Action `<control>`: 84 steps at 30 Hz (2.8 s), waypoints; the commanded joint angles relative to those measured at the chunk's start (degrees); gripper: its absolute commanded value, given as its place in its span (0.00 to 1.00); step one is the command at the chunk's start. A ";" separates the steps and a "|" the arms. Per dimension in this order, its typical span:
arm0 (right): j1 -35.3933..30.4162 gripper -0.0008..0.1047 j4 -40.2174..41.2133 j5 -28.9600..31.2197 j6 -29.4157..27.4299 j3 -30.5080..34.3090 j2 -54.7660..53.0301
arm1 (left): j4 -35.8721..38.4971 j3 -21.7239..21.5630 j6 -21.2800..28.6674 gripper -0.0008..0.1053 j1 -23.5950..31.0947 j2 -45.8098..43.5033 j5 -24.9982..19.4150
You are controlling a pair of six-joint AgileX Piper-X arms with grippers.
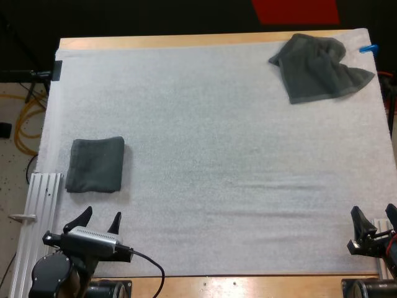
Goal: Pick towel from pile fold and stack
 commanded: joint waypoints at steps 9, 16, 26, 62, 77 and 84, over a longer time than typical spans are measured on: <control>-0.15 0.65 -2.19 -0.50 0.17 -0.09 -2.00 | -0.70 -0.52 -0.53 0.52 0.04 -6.94 3.95; -0.15 0.65 -5.01 0.72 0.35 -4.55 2.07 | -1.04 -7.31 -0.53 0.52 0.04 3.08 11.15; -0.15 0.63 -5.02 -2.54 -0.22 -16.18 16.49 | -7.47 -17.22 -2.39 0.52 -2.50 19.64 26.45; -0.44 0.77 -24.04 12.44 -9.73 -52.22 100.08 | -11.27 -19.18 -4.98 0.52 -9.86 29.23 29.60; -5.18 0.77 -23.06 11.83 -5.02 -64.20 121.97 | -9.72 -19.18 -8.30 0.52 -9.86 29.23 29.60; -5.16 0.50 -19.79 10.00 -5.02 -64.39 125.03 | -9.72 -19.18 -10.96 0.52 -9.86 29.23 29.60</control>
